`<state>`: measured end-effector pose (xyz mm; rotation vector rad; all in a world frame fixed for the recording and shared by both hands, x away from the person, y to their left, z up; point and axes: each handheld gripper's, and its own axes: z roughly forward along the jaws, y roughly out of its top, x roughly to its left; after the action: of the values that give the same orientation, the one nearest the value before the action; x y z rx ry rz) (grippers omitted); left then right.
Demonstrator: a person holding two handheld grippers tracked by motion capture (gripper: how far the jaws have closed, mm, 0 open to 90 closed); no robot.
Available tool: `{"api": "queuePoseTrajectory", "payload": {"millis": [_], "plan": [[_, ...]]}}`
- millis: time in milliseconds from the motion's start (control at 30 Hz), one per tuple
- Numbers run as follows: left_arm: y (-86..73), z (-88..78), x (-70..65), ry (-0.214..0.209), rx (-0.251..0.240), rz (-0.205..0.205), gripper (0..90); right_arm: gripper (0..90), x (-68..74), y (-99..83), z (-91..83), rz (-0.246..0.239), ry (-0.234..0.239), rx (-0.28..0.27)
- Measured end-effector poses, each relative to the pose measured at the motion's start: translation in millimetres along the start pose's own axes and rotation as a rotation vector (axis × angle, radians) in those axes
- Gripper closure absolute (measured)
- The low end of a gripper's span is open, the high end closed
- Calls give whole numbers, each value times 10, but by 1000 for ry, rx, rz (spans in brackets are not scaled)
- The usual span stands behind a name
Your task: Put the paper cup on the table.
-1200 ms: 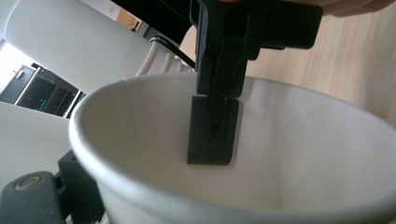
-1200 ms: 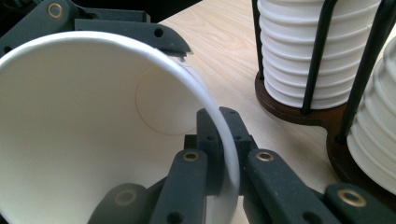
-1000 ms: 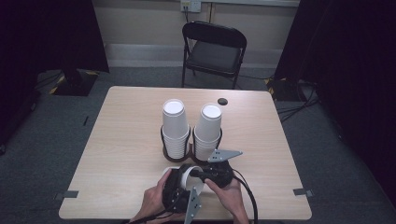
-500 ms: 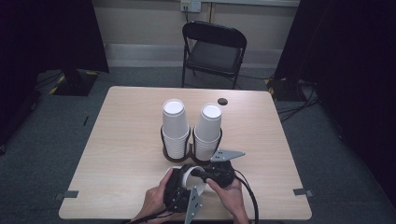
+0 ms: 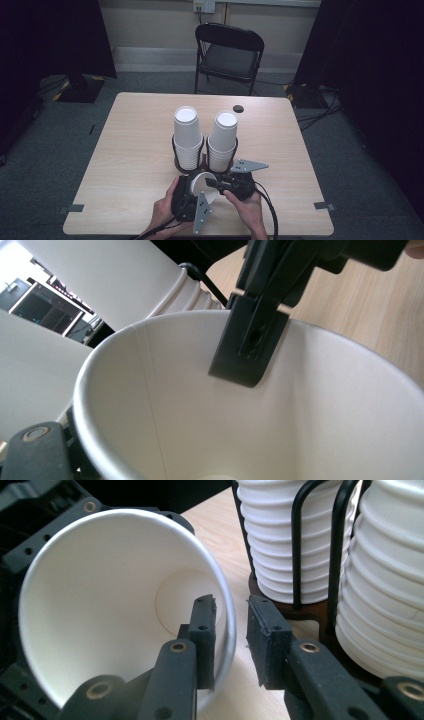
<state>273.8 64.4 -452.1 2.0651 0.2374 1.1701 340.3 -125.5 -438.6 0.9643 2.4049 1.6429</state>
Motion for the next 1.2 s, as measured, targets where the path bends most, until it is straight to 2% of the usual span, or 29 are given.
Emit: {"api": "queuePoseTrajectory", "payload": {"millis": [267, 400, 467, 600, 633, 733, 833, 1100, 1200], "plan": [[-63, 15, 54, 13, -15, -71, 106, 685, 20, -25, -69, 2, -11, -59], [-104, 18, 97, 13, -6, -102, 106, 665, 19, -33, -107, 4, -24, -84], [-127, 12, 116, 14, -3, -130, 106, 654, 11, -43, -129, 5, -31, -101], [-157, -16, 138, 3, -25, -211, 106, 612, 13, -68, -173, 8, -36, -130], [-162, -18, 143, 6, -21, -214, 106, 605, 14, -73, -182, 11, -36, -137], [-182, -18, 159, 21, -18, -231, 106, 552, 21, -82, -204, -7, -75, -156], [-215, -17, 180, 34, -20, -270, 105, 514, 27, -104, -223, -35, -124, -173], [-329, -57, 279, 14, -50, -392, 105, 424, -9, -201, -266, -31, -197, -228], [-371, -74, 318, 12, -54, -422, 105, 387, -18, -252, -280, -32, -236, -251]]}}
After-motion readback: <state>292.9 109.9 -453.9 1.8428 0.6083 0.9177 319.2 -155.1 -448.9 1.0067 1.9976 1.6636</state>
